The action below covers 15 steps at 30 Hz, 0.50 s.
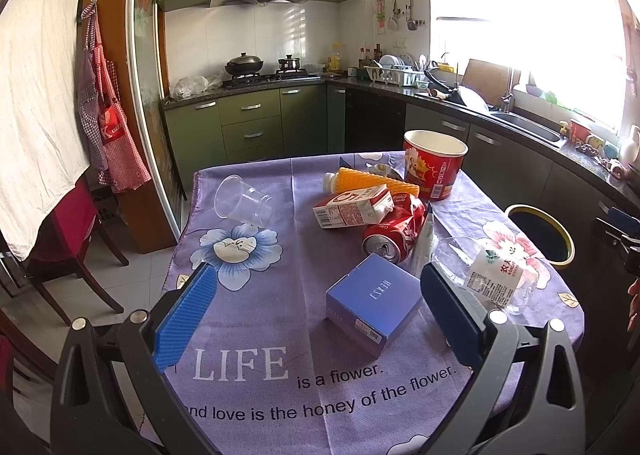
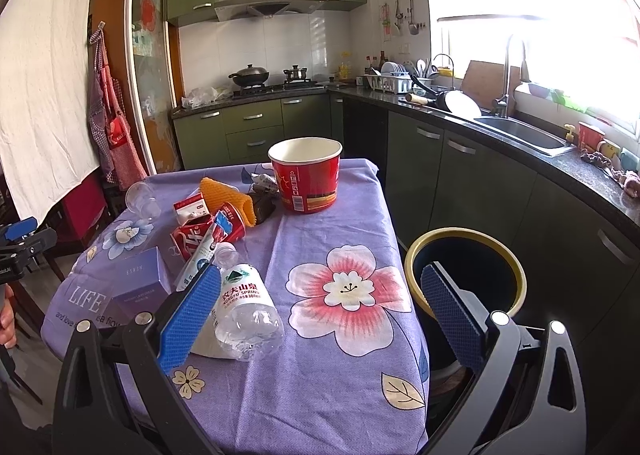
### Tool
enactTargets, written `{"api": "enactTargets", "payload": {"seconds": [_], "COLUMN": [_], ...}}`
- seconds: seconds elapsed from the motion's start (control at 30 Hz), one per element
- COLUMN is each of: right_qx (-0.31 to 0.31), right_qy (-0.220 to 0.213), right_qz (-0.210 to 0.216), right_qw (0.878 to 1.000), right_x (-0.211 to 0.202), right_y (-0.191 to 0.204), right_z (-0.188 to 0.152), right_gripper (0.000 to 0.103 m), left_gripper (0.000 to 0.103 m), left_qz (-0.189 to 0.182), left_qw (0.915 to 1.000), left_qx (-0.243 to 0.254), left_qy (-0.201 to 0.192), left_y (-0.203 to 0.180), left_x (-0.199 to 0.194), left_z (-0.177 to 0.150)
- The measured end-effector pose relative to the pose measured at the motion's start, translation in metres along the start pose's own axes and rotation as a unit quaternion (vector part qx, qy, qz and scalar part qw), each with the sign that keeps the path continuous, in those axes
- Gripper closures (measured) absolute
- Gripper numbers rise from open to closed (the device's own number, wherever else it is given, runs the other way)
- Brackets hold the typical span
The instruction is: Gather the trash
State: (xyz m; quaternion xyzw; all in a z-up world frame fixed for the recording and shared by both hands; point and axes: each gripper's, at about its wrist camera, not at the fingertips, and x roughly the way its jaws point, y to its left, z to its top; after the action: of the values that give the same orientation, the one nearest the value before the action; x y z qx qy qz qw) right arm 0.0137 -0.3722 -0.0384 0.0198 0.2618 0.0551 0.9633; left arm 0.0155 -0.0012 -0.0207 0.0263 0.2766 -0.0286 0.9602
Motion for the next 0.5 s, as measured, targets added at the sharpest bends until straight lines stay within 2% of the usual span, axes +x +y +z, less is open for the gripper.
{"api": "enactTargets", "payload": {"seconds": [0.27,0.5], "right_qx": [-0.022,-0.048], "right_qy": [0.029,0.069], "right_qz": [-0.004,0.022], "right_qw": [0.999,0.996], "right_x": [0.032,0.092], "right_y": [0.001,0.000], "right_z": [0.019,0.074], "right_gripper": [0.004,0.004], "left_gripper": [0.006,0.006], "left_qz": [-0.012,-0.026], "left_qw": [0.9996,0.9991], "left_qx": [-0.009,0.004], "left_qy": [0.026,0.032], "left_y": [0.016,0.020], "left_x": [0.034,0.078], "left_z": [0.016,0.050]}}
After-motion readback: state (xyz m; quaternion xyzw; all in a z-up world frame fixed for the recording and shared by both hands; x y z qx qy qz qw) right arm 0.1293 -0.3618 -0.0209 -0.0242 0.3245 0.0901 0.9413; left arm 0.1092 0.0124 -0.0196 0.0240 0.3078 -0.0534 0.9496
